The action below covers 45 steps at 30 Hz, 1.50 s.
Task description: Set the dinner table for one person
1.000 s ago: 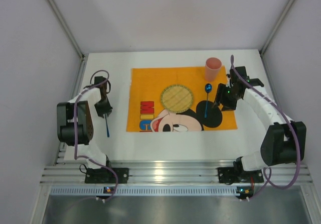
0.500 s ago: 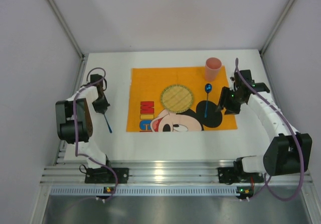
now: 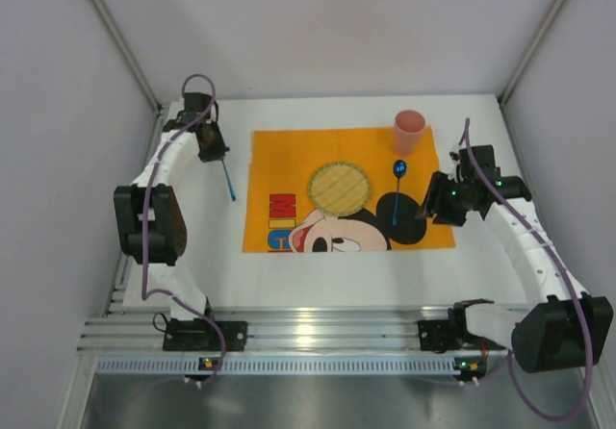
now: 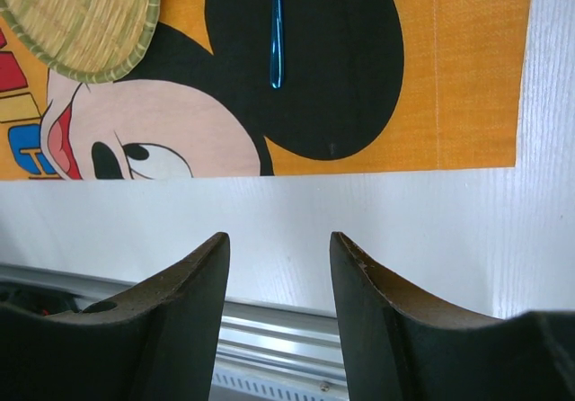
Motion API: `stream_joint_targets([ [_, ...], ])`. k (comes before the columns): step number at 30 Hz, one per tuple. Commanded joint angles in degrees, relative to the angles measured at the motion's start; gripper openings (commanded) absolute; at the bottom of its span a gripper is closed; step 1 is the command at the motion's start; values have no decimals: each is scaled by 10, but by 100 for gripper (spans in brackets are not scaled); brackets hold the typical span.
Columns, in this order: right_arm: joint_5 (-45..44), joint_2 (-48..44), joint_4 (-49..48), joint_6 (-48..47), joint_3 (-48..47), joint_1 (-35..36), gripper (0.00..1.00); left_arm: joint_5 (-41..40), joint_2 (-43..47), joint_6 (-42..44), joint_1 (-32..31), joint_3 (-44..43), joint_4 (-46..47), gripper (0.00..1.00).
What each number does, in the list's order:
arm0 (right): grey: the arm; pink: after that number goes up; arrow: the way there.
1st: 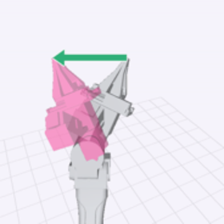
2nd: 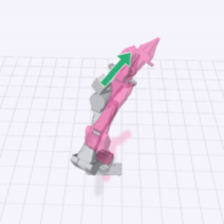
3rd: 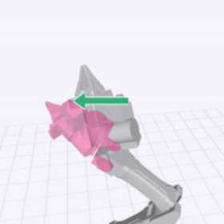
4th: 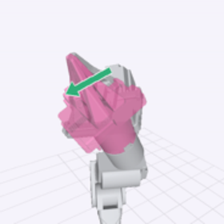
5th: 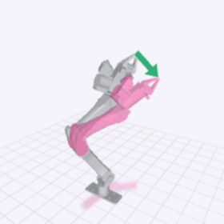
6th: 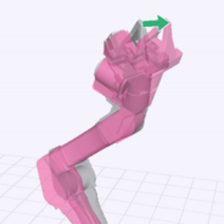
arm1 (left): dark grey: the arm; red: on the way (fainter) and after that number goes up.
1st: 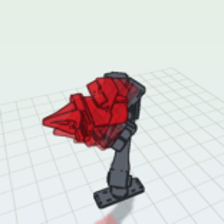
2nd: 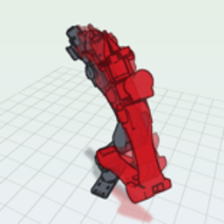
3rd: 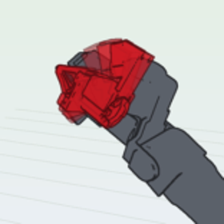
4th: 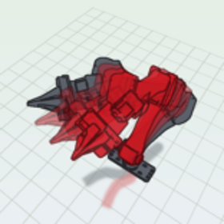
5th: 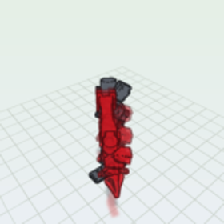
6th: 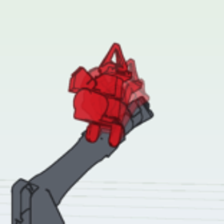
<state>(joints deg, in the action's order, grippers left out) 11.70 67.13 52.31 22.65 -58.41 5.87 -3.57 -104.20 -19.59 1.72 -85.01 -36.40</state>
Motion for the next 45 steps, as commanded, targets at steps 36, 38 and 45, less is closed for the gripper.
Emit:
stream_joint_targets([
  [36, -73, -340, -45, 28, 45, -7, 100, -107, 247, -71, -258, 52, -4, 99],
  [38, -58, -350, -45, 63, 99, -7, 100, -135, 317, -86, -272, 116, 28, 99],
  [45, 59, -364, -117, 98, 194, -7, 100, -103, 577, -154, -269, 530, 350, 99],
])
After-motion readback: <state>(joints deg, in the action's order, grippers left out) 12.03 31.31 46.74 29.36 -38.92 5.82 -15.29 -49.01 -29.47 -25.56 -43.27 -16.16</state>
